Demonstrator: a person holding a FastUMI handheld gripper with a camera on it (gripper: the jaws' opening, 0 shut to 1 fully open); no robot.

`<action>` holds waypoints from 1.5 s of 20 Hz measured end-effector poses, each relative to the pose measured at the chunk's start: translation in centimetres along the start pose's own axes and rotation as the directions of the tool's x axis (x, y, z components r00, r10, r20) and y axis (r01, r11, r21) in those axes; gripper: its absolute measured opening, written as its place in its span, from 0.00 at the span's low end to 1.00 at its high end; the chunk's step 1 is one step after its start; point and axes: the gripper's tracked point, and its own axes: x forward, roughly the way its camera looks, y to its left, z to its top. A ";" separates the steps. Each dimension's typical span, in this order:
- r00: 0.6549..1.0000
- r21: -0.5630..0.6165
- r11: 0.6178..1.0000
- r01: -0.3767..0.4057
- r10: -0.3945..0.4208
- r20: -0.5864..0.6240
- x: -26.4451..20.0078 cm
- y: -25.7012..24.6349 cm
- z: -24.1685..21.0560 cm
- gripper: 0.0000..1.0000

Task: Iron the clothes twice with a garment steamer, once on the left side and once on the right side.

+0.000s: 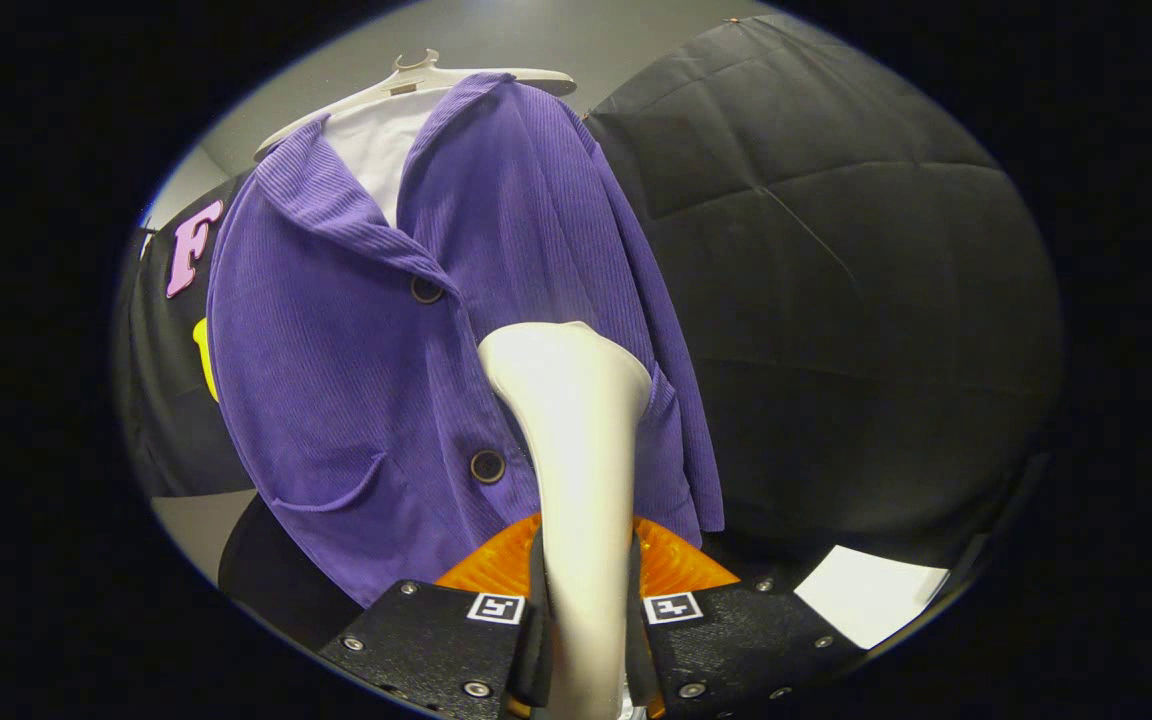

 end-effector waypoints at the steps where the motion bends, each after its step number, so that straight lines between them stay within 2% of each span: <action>1: 1.000 -0.006 1.000 0.002 -0.002 0.001 0.0 -0.1 -0.2 0.29; 9: 1.000 -0.089 0.996 -0.004 0.005 0.004 0.6 -0.5 -1.7 0.29; 15: 0.995 -0.115 0.993 -0.012 0.001 -0.095 1.7 -1.3 -5.1 0.29; 21: 0.979 -0.126 0.989 -0.072 0.045 -0.200 1.8 -1.0 -8.7 0.29; 24: 0.974 -0.128 0.986 -0.105 0.076 -0.214 1.2 -0.7 -8.9 0.29; 30: 0.961 -0.166 0.961 -0.220 0.184 -0.209 -4.3 2.1 -7.6 0.29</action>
